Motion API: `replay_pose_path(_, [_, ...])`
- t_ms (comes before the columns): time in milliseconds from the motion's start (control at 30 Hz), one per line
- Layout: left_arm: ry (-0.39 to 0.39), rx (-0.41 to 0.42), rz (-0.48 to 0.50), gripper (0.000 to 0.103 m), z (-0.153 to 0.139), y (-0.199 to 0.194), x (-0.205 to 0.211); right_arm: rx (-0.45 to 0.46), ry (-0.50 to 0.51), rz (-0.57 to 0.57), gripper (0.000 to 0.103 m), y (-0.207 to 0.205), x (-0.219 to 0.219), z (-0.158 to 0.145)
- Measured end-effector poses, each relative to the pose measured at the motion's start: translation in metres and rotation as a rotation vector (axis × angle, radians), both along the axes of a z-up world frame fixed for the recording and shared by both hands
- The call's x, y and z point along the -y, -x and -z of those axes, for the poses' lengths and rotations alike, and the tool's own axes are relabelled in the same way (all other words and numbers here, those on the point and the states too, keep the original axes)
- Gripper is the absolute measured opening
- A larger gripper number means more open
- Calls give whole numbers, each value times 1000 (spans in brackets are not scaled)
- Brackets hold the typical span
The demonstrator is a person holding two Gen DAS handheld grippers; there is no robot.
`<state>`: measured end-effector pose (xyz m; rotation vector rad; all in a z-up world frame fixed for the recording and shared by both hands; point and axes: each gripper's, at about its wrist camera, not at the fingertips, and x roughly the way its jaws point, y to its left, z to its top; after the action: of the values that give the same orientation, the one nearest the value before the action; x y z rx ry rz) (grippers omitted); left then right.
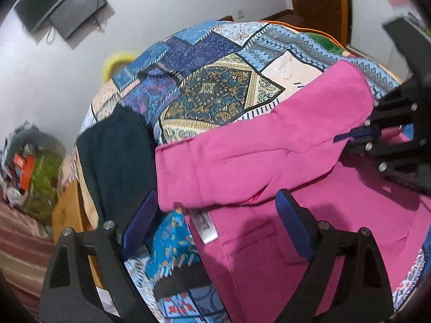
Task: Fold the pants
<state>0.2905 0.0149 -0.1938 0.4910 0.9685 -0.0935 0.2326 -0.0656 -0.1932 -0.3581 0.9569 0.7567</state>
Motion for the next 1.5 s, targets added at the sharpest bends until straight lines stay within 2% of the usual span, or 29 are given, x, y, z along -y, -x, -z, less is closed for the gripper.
replay_pose_path(133, [-50,11,74,90,3,-3,15,43,-68,16,2,1,7,-20])
replay_pose_path(233, [-72,10,97,90,7,-7,23,66,-114,28,2,2,14,-34])
replay_pose_path(300, [-115,34,90,90,10,-11,28,83,-130,30,2,4,18,-42])
replay_pose_path(367, [-151,68,82,82,11,-14,31,91,-128,31,2,5,19,-45])
replay_pose_path(400, [-169,85,76,71,12,-15,32,94,-127,31,2,7,20,-46])
replay_pose_path(433, [-179,91,66,54,12,-16,32,96,-127,29,2,9,20,-46])
replay_pose_path(467, [-183,94,52,44,11,-17,32,97,-127,28,2,11,22,-46])
replay_pose_path(500, [-180,89,29,26,10,-20,30,99,-124,31,2,12,23,-46])
replay_pose_path(533, [-167,81,20,16,8,-20,28,100,-121,31,2,13,24,-46])
replay_pose_path(633, [-106,66,16,13,0,-17,25,99,-125,40,2,16,29,-45])
replay_pose_path(767, [-85,69,17,12,-6,-7,26,91,-139,44,2,21,35,-46])
replay_pose_path(867, [-62,58,16,11,-8,-6,25,96,-113,36,4,26,35,-44])
replay_pose_path(933, [-44,49,9,11,-7,-6,24,83,-81,25,14,28,34,-40])
replay_pose_path(1000, [-28,40,2,11,-6,-8,21,65,-71,12,39,30,33,-35])
replay_pose_path(1067, [-8,32,-6,11,-5,-10,19,59,-60,-2,41,31,30,-30])
replay_pose_path(1233, [33,22,-12,10,-5,-14,16,71,1,0,38,17,13,-12])
replay_pose_path(1300, [52,16,-12,9,-7,-15,15,48,-8,10,3,9,10,-7])
replay_pose_path(1367, [55,21,-12,8,-10,-14,15,45,-20,22,3,3,8,-6])
replay_pose_path(1500, [76,36,3,8,-24,1,15,116,-52,12,2,12,14,-25])
